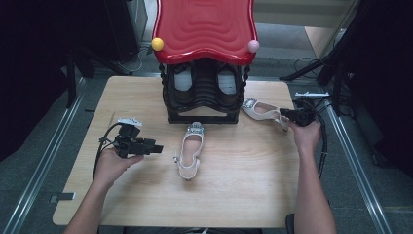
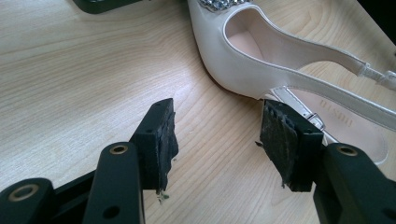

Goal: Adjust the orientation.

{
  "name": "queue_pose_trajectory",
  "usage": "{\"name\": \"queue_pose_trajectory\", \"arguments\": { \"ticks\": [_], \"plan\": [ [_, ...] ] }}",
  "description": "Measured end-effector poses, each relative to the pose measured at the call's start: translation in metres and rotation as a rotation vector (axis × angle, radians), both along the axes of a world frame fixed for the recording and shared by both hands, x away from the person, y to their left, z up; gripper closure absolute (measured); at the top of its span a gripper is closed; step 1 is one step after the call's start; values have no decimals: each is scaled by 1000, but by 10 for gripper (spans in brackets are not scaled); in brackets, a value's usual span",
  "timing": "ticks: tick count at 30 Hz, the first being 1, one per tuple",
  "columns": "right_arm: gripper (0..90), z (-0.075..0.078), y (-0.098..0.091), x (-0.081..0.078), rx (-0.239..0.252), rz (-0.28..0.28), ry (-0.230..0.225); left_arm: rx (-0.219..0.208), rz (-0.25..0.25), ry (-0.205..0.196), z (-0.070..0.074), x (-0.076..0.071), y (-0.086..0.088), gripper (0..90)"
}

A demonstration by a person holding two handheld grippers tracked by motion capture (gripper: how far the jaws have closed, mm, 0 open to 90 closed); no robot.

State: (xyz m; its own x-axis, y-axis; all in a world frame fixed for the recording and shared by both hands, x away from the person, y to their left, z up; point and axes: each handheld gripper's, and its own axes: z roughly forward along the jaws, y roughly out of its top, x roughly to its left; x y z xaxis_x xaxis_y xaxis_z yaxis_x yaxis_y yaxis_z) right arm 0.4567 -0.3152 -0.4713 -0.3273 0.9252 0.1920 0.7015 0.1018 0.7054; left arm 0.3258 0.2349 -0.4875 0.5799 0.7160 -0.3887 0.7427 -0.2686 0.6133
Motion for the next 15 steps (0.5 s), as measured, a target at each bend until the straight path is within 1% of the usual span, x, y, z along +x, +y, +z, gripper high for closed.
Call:
{"name": "queue_pose_trajectory", "arguments": {
  "ticks": [2, 3, 7, 12, 15],
  "plan": [
    [900, 0, 2, -1, 9, 6, 5, 1, 1, 1, 0, 0, 0, 456],
    [900, -1, 3, -1, 4, 11, 5, 0, 0, 1, 0, 0, 0, 456],
    [900, 0, 7, -4, 8, 13, 13, 0, -2, 0, 0, 0, 0, 455],
    [900, 0, 11, -7, 18, 35, 13, -4, -1, -2, 1, 1, 1, 455],
    [900, 0, 16, -9, 16, 43, 15, -9, 1, -1, 1, 1, 1, 455]
  ]
}}
